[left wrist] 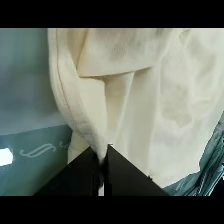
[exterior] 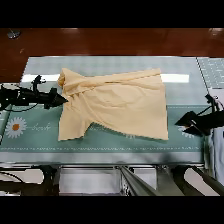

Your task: Fold the shirts.

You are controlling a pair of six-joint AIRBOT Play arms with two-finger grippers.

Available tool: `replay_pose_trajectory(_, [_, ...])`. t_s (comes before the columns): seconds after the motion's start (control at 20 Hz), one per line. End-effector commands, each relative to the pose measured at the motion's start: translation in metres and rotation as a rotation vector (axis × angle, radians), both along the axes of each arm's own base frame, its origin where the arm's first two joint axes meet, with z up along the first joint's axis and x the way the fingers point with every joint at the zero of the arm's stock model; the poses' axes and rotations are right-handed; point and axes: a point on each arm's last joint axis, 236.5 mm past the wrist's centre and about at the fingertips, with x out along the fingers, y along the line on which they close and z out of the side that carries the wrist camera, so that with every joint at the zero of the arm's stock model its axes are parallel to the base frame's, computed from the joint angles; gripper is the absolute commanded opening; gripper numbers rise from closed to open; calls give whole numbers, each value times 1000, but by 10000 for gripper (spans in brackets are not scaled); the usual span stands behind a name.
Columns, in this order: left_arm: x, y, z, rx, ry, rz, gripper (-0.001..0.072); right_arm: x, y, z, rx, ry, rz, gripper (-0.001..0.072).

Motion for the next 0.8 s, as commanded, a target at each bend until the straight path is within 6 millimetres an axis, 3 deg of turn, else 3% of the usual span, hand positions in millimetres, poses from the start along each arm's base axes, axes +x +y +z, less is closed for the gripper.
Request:
replay_pose_trajectory(0.0, [-1,-1,1,-4,-3,-12,32,-32,36,-19,67,85,90,614])
replay_pose_trajectory(0.1, [-1,-1,1,-4,-4,-12,32,-44,42,-32,12,129,166,614])
replay_pose_trajectory(0.3, [-2,-2,1,-5,-3,-13,32,-21,49,-40,-36,60,129,614])
replay_pose_trajectory(0.75, [-1,-1,1,-3,-4,-11,31,-11,46,-50,-47,38,117,614])
